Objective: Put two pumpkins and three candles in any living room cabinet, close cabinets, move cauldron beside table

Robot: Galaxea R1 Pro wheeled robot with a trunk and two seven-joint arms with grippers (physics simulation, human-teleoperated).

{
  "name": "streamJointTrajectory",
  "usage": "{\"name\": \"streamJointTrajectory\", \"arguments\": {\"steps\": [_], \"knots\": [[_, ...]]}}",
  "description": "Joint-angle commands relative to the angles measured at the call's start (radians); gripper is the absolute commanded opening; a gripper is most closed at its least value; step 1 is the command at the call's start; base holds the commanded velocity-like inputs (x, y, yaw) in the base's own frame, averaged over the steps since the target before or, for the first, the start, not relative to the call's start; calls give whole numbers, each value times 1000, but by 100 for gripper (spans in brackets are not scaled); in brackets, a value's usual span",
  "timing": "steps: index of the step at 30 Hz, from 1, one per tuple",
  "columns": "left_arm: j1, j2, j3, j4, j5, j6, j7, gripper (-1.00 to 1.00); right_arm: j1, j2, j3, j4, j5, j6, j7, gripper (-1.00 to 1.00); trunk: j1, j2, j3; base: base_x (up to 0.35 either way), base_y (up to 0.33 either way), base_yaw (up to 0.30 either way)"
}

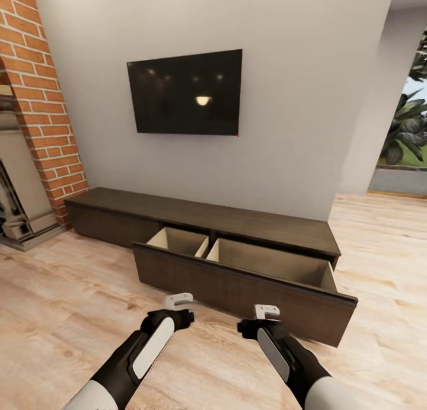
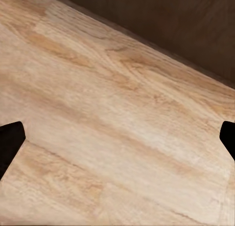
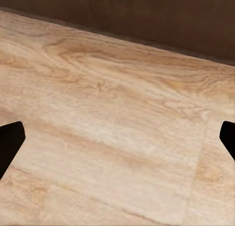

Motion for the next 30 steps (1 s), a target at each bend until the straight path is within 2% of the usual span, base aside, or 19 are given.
{"name": "streamJointTrajectory", "arguments": {"steps": [1,4,20,25,30], "knots": [[-1,4,3,-1,11,0,10,100,0,-2,3,-2,-11,2,-9,100,0,-1,-1,0,0,274],[-1,13,19,-2,11,0,11,100,0,-3,2,-1,-10,2,-8,100,0,-1,-3,0,0,274],[-2,18,40,3,13,0,14,100,0,-4,3,-1,-8,1,-7,100,-62,111,41,0,0,274],[-2,16,69,8,13,0,11,100,0,-4,6,-1,-8,1,-7,100,-81,146,54,0,0,274],[-3,17,77,11,13,0,13,100,0,-3,8,-1,-7,1,-7,100,-100,181,67,0,0,274]]}}
